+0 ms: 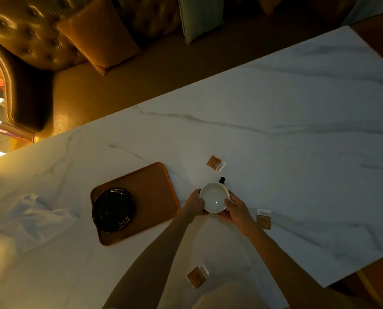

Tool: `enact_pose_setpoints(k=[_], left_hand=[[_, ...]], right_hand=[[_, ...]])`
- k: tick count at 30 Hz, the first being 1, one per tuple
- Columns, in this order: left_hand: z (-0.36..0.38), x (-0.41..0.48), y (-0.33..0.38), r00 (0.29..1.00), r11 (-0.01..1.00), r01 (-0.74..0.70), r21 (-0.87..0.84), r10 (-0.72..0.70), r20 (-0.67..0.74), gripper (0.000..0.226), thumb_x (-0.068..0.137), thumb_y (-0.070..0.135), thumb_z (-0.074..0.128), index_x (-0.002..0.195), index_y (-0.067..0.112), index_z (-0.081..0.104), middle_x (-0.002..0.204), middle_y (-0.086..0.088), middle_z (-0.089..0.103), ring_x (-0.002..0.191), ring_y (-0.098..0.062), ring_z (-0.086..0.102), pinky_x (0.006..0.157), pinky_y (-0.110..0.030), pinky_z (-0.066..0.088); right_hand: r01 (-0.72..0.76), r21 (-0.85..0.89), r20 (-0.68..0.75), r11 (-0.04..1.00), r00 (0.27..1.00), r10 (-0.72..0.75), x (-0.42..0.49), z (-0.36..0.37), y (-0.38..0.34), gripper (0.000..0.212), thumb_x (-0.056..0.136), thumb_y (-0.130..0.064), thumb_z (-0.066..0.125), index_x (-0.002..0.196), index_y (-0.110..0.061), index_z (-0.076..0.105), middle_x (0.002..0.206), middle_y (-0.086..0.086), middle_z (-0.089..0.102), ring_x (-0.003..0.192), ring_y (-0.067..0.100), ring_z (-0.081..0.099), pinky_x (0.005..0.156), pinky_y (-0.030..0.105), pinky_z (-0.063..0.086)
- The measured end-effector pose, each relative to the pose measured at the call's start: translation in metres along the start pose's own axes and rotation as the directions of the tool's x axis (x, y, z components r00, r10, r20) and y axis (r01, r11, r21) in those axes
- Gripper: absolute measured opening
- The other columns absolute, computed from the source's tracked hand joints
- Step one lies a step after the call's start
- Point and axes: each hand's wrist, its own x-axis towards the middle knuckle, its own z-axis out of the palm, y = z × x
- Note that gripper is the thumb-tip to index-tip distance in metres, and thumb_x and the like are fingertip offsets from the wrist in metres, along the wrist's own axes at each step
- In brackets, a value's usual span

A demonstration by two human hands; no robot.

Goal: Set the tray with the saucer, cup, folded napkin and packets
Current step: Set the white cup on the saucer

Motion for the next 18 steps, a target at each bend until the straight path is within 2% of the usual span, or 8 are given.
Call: enact_pose_setpoints(k=[2,4,6,8,10,13,15,18], left_hand=[[-0.001,-0.003,0.001,1.000,1.000,0.019,-0.009,-0.019,-0.002,0.046,0.091,0.000,0.039,0.136,0.006,0.042,0.132,-0.022,0.051,0.111,-0.040,0.058,0.073,-0.044,0.059],[-0.003,-0.011,-0.002,0.999,0.999,0.031,-0.035,-0.031,-0.013,0.044,0.091,-0.001,0.039,0.135,0.005,0.043,0.133,-0.023,0.051,0.108,-0.039,0.059,0.072,-0.043,0.058],[-0.010,-0.021,-0.009,0.999,0.996,0.038,-0.080,-0.040,-0.028,0.044,0.092,-0.002,0.038,0.135,0.005,0.042,0.134,-0.023,0.049,0.106,-0.038,0.058,0.074,-0.045,0.059],[-0.020,-0.033,-0.020,0.998,0.989,0.043,-0.145,-0.049,-0.034,0.047,0.093,-0.002,0.040,0.139,0.006,0.038,0.138,-0.021,0.045,0.114,-0.039,0.056,0.077,-0.043,0.058],[-0.032,-0.047,-0.032,0.997,0.975,0.045,-0.215,-0.059,-0.057,0.051,0.093,-0.004,0.040,0.142,0.007,0.035,0.141,-0.020,0.043,0.117,-0.040,0.056,0.080,-0.044,0.058],[-0.051,-0.070,-0.050,0.995,0.954,0.003,-0.298,-0.032,-0.092,0.055,0.090,-0.006,0.041,0.143,0.008,0.036,0.140,-0.018,0.046,0.108,-0.035,0.059,0.088,-0.051,0.057],[-0.066,-0.090,-0.064,0.992,0.934,-0.013,-0.358,-0.033,-0.123,0.054,0.089,-0.006,0.043,0.141,0.007,0.035,0.139,-0.018,0.045,0.102,-0.032,0.060,0.090,-0.053,0.056],[-0.089,-0.121,-0.087,0.988,0.885,-0.023,-0.465,-0.051,-0.145,0.055,0.087,-0.008,0.048,0.138,0.005,0.034,0.139,-0.019,0.042,0.107,-0.037,0.061,0.091,-0.055,0.056]], right_hand=[[-0.001,-0.012,-0.006,1.000,1.000,0.001,-0.002,0.003,-0.004,0.042,0.095,-0.006,0.047,0.135,-0.018,0.050,0.125,0.016,0.056,0.102,0.032,0.061,0.062,0.032,0.061],[0.005,-0.043,0.005,0.999,1.000,-0.004,-0.007,0.007,-0.007,0.042,0.095,-0.005,0.047,0.135,-0.018,0.051,0.127,0.016,0.056,0.103,0.031,0.061,0.062,0.031,0.060],[0.018,-0.071,0.033,0.997,0.999,-0.016,-0.015,0.013,-0.009,0.043,0.096,-0.005,0.047,0.137,-0.018,0.049,0.129,0.015,0.054,0.099,0.029,0.060,0.061,0.029,0.060],[0.042,-0.103,0.087,0.994,0.996,-0.034,-0.024,0.021,-0.012,0.044,0.097,-0.004,0.046,0.138,-0.018,0.048,0.133,0.016,0.052,0.102,0.030,0.059,0.062,0.029,0.060],[0.069,-0.147,0.147,0.987,0.988,-0.047,-0.035,0.032,-0.014,0.044,0.097,-0.004,0.046,0.139,-0.018,0.047,0.136,0.016,0.050,0.108,0.033,0.058,0.069,0.034,0.060],[0.095,-0.219,0.211,0.971,0.976,-0.048,-0.053,0.054,-0.016,0.044,0.098,-0.006,0.047,0.140,-0.019,0.046,0.139,0.016,0.049,0.116,0.036,0.057,0.087,0.047,0.056],[0.111,-0.258,0.245,0.960,0.968,-0.046,-0.066,0.072,-0.015,0.047,0.097,-0.004,0.048,0.141,-0.019,0.045,0.141,0.015,0.047,0.120,0.038,0.054,0.089,0.051,0.054],[0.168,-0.350,0.308,0.922,0.950,-0.056,-0.085,0.098,-0.009,0.049,0.095,-0.004,0.050,0.142,-0.019,0.044,0.141,0.015,0.047,0.120,0.038,0.055,0.089,0.054,0.054]])
